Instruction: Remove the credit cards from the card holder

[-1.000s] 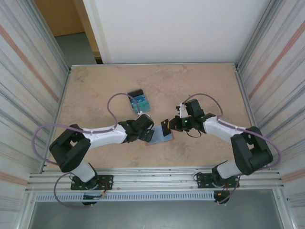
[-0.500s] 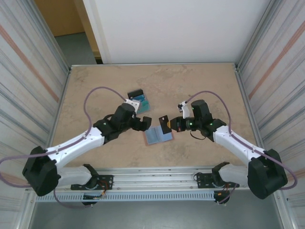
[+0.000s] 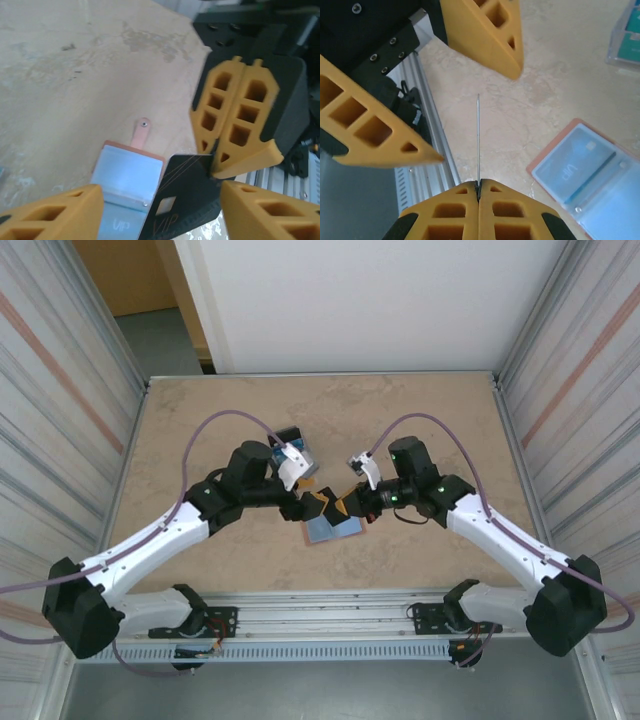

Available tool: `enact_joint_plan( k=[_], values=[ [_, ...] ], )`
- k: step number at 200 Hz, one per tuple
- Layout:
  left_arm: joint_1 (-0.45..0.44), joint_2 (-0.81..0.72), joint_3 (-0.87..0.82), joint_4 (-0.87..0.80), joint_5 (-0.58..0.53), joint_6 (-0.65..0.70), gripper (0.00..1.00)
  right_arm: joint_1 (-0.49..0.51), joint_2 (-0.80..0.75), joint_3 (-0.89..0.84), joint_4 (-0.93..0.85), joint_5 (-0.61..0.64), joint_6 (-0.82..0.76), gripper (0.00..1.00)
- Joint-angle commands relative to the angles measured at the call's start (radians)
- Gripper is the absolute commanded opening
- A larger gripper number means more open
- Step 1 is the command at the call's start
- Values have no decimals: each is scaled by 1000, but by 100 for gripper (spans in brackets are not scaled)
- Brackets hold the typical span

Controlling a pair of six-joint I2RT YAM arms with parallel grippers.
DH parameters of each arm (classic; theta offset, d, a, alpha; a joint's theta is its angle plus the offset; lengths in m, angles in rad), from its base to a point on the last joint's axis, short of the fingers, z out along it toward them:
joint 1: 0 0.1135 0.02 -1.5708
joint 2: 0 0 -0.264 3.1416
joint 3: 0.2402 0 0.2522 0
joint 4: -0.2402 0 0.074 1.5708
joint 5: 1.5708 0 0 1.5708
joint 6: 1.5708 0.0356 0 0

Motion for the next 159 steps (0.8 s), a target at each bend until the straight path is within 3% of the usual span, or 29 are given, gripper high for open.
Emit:
enact_joint_plan(
  k=[1, 68, 92, 100, 117, 137, 159],
  values=[
    [-1, 24, 36, -47, 101, 59, 48, 10, 32, 47, -79, -40, -83, 0],
    [-1, 33, 16, -62, 144, 78, 0, 11, 47, 74, -95, -57, -106, 0],
    [-1, 17, 3, -54, 155, 71, 0, 8, 27, 68, -80, -47, -92, 1],
    [-1, 7, -2, -48, 152, 69, 0, 4, 17, 63, -70, -42, -83, 7],
    [0, -24, -23, -22, 119, 51, 0, -13, -4, 40, -37, -35, -52, 42],
    [5, -87, -67, 47, 50, -7, 0, -45, -39, -12, 31, -26, 5, 51],
    [11, -164, -128, 156, -49, -111, 0, -79, -97, -112, 189, 2, 121, 53]
  ],
)
